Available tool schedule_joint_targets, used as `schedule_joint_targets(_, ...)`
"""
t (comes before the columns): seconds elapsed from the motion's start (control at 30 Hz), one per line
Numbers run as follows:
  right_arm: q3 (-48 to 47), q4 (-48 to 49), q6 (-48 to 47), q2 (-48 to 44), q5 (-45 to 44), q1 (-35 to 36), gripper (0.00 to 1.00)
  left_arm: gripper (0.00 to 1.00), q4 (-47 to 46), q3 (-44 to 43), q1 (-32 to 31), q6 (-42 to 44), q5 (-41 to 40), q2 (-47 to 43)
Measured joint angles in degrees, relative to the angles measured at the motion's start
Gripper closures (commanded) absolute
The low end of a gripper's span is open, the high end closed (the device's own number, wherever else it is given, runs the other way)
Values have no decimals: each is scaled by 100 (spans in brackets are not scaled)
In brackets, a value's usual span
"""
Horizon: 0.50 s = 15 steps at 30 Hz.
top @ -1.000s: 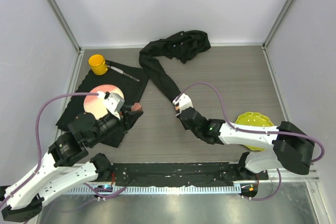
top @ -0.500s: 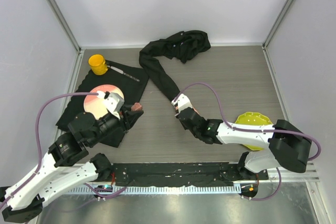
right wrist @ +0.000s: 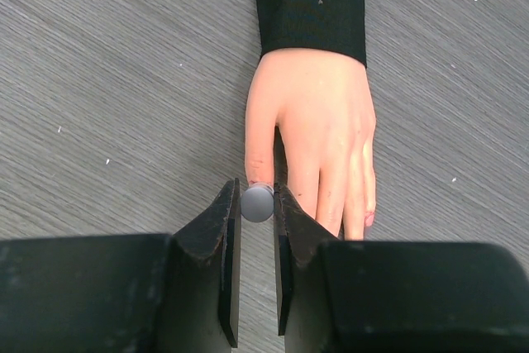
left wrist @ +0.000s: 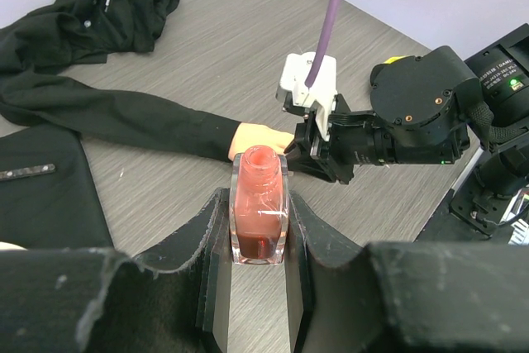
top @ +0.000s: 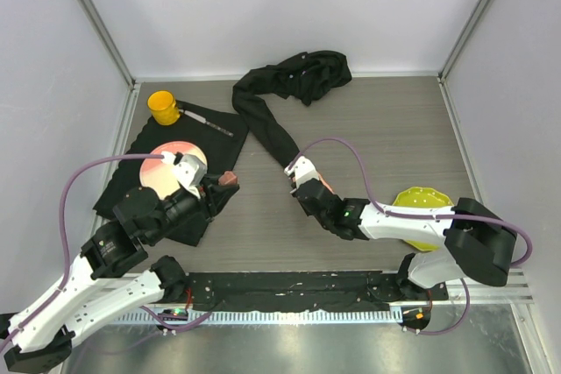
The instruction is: Paint the nails
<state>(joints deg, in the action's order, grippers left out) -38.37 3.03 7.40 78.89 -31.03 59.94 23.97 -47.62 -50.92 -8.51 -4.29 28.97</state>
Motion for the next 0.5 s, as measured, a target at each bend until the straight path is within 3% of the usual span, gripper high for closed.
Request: schedule_joint_targets(0.5,-44,46,-9,116,-31,0,99,100,-2,9,55,-2,87,0)
